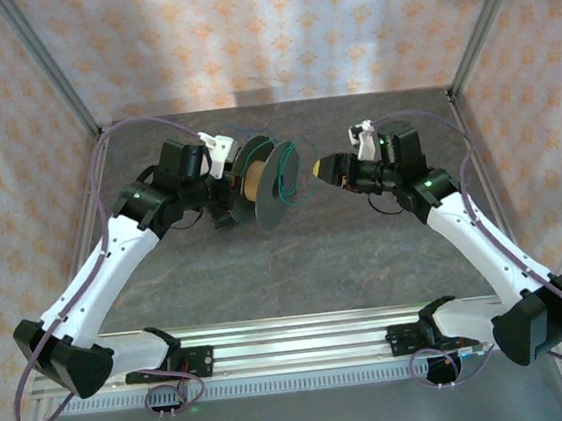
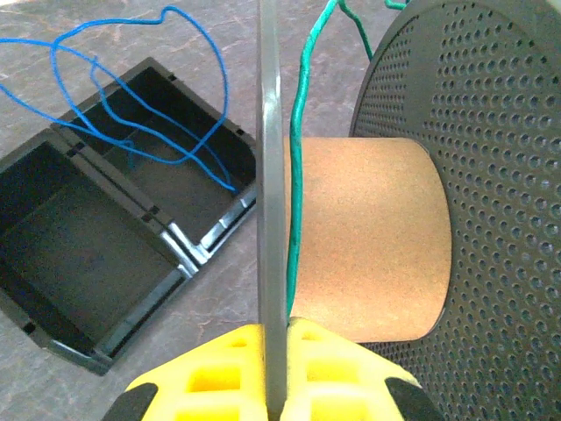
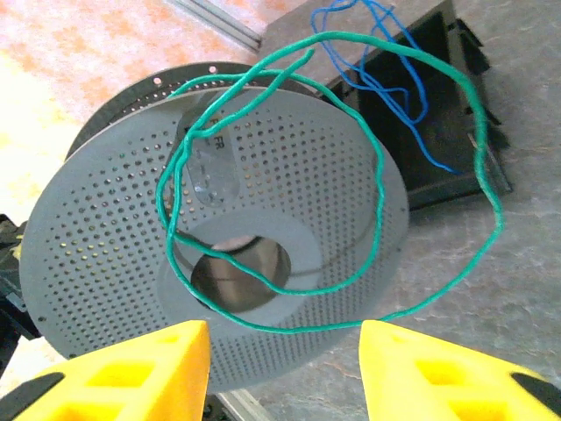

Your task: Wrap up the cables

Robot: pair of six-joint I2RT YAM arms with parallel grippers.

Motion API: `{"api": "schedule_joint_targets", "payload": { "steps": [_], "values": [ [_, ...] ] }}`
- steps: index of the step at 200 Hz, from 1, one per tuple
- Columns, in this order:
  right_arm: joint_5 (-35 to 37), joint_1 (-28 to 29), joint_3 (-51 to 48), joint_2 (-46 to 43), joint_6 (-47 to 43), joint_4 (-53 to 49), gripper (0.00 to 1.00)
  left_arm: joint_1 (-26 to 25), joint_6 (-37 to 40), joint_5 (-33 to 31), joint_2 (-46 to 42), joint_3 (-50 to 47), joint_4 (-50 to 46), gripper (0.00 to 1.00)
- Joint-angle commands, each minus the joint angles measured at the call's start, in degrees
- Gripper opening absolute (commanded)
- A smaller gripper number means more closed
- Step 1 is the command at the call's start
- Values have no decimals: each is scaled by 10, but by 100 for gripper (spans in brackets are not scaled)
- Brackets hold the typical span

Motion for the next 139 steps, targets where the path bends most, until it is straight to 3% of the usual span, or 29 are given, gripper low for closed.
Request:
{"api": "schedule_joint_targets", "payload": {
  "steps": [1, 26, 51, 75, 139],
  "values": [
    [-38, -4, -4, 19, 46, 92, 48, 7, -18, 49, -27, 19, 56, 0],
    [-35, -5, 7, 30, 50, 103, 47, 14, -26, 74, -35, 12, 63, 0],
    [-4, -11, 25, 38, 3, 33, 44, 21, -39, 77, -41, 13, 60, 0],
    [-47, -9, 1, 32, 10, 65, 38, 25, -60, 81, -40, 17, 59, 0],
    [-2, 83, 29, 11, -141, 3, 40, 25, -80, 96, -28, 27, 55, 0]
  ]
}}
